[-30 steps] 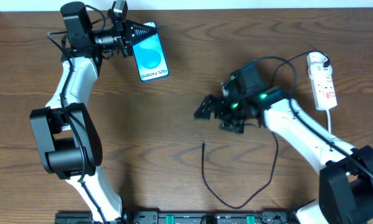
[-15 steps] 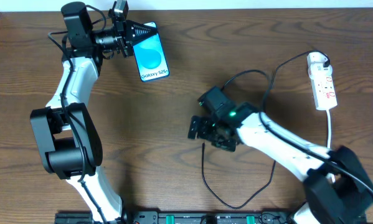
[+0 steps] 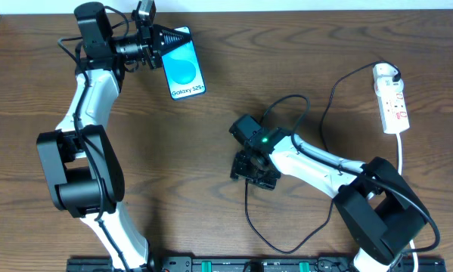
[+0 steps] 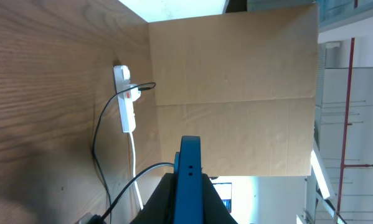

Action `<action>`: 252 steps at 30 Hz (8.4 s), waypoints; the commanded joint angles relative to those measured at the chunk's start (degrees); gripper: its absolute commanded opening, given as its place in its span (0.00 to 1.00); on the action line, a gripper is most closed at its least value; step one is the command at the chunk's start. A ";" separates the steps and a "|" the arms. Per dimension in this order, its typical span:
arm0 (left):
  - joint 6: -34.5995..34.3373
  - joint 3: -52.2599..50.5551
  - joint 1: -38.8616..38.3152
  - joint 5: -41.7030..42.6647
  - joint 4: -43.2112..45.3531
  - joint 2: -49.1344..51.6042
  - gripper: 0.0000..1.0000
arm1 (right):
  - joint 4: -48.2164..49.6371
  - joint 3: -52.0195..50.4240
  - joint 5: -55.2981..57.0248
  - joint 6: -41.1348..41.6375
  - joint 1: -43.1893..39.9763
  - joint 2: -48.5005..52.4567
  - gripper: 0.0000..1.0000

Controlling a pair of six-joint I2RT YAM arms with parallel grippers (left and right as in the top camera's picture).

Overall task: Plug charger to phone and switch on socket
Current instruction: 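Grasp the black cable's connector end on the table with the right gripper, then lift the connector and bring it to the phone's bottom port, then push the connector into the phone's port with the right gripper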

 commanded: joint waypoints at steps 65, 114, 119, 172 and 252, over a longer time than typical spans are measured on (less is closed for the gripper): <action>1.01 -0.28 0.22 1.68 0.28 -1.70 0.07 | -1.73 -0.92 2.36 -0.04 0.57 2.69 0.11; 1.01 -0.28 0.22 1.68 0.28 -1.70 0.08 | -1.66 -0.92 4.04 -0.61 0.24 2.69 0.01; 1.01 -0.28 0.22 1.68 0.28 -1.70 0.07 | 1.57 -0.92 -1.01 -0.76 -0.20 2.67 0.01; 1.86 -0.28 -8.31 -15.50 5.16 -1.70 0.07 | 69.66 -0.87 -69.24 -17.40 -24.26 2.67 0.01; 1.86 -0.28 -13.07 -12.90 8.92 -1.70 0.07 | 70.73 -0.90 -68.22 -16.24 -26.38 2.67 0.01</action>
